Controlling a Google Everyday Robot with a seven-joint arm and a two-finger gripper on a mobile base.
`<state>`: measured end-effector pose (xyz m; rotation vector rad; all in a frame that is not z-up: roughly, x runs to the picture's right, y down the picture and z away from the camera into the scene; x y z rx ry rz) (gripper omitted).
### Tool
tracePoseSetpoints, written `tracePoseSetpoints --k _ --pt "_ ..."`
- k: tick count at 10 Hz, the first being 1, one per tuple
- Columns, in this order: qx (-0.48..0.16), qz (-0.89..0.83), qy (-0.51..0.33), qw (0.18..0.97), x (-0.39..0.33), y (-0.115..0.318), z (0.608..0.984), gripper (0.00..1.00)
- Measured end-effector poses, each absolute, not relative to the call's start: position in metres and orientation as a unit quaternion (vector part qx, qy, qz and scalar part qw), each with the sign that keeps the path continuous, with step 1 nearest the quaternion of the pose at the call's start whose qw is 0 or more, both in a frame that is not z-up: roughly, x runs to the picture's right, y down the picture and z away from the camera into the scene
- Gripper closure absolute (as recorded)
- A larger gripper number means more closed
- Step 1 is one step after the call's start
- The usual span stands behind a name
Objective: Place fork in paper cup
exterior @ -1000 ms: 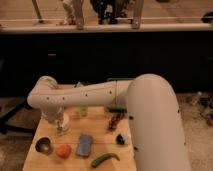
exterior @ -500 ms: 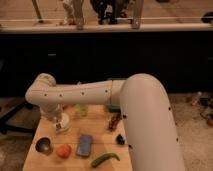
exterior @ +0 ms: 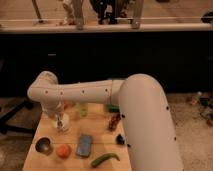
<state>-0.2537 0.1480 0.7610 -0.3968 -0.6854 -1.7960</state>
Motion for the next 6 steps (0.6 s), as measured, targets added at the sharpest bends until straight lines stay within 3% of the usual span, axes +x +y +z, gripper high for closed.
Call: tracePoseSetpoints --k 6 --pt "-0.176 -0.753 -0.293 0.562 -0.2405 0.1506 0.7659 1.0"
